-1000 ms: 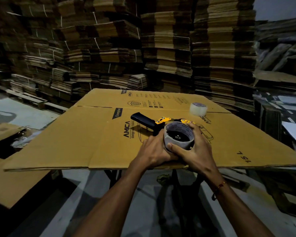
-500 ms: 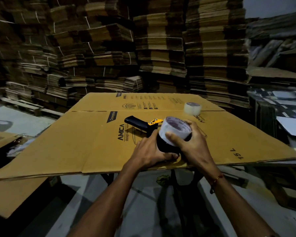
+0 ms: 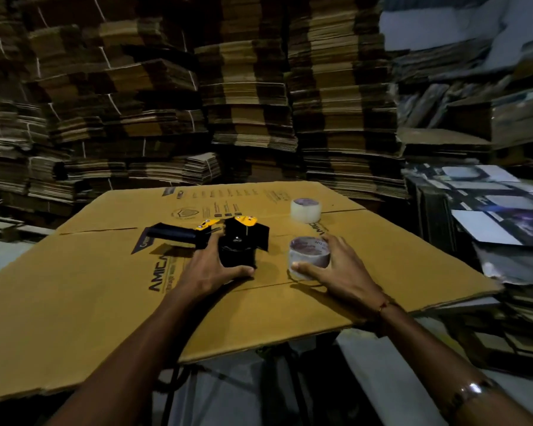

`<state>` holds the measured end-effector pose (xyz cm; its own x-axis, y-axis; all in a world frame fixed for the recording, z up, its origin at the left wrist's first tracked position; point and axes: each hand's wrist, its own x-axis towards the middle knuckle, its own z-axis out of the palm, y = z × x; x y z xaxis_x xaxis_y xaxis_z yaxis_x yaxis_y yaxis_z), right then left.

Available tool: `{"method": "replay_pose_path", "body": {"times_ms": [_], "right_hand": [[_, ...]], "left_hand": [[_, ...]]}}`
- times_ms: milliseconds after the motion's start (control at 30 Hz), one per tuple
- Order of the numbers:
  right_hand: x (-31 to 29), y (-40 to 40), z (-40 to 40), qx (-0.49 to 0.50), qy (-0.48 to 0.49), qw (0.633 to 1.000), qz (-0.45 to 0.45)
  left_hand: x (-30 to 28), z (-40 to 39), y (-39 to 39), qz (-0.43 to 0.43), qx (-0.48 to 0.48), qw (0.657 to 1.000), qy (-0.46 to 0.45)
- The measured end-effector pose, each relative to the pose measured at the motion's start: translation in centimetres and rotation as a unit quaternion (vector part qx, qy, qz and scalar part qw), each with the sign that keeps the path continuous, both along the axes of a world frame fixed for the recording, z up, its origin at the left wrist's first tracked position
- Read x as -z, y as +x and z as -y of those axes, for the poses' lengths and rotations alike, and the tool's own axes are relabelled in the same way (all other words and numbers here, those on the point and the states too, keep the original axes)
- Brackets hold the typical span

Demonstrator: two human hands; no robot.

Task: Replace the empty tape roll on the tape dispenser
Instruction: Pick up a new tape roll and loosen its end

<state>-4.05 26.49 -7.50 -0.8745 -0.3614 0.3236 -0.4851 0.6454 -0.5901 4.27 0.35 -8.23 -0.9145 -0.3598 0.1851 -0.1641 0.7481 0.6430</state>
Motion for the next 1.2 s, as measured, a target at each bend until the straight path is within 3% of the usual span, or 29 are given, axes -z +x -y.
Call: {"method": "replay_pose_path", "body": {"times_ms": [133, 200, 333, 433, 533, 700, 900, 1200], "right_hand": [[0.2, -2.2, 0.0, -0.016, 0.067, 0.998, 0.012], [-0.3, -2.9, -0.2, -0.031, 0.104, 0.994, 0.020], [-1.5, -5.6, -1.0, -0.019, 0.006, 0.996, 0.087], [-2.0, -8.9, -1.3, 0.017, -0.141, 0.978, 0.152], [-2.1, -13.1, -0.9, 0.039, -0.138, 0.975, 0.169], [-1.6, -19.2, 1.7, 0.052, -0.134, 0.967, 0.210], [-1.1, -22.3, 4.2, 0.022, -0.100, 0.981, 0.166], [-0.5, -23.3, 5.3, 0.026, -0.091, 0.990, 0.107]], "left_hand": [[-0.8, 1.1, -2.9, -0.009, -0.011, 0.999, -0.033], [-1.5, 1.0, -3.8, -0.007, -0.019, 0.996, -0.092], [-3.2, -0.6, -5.3, -0.094, -0.030, 0.974, -0.204], [-4.7, -3.0, -7.5, -0.141, 0.058, 0.982, -0.111], [-5.2, -5.8, -11.4, -0.102, 0.118, 0.987, -0.028], [-4.6, -7.8, -19.2, -0.001, 0.089, 0.989, 0.115], [-2.5, -6.5, -24.9, 0.062, 0.034, 0.988, 0.137], [-1.9, -6.4, -25.9, 0.015, 0.128, 0.967, 0.220]]}}
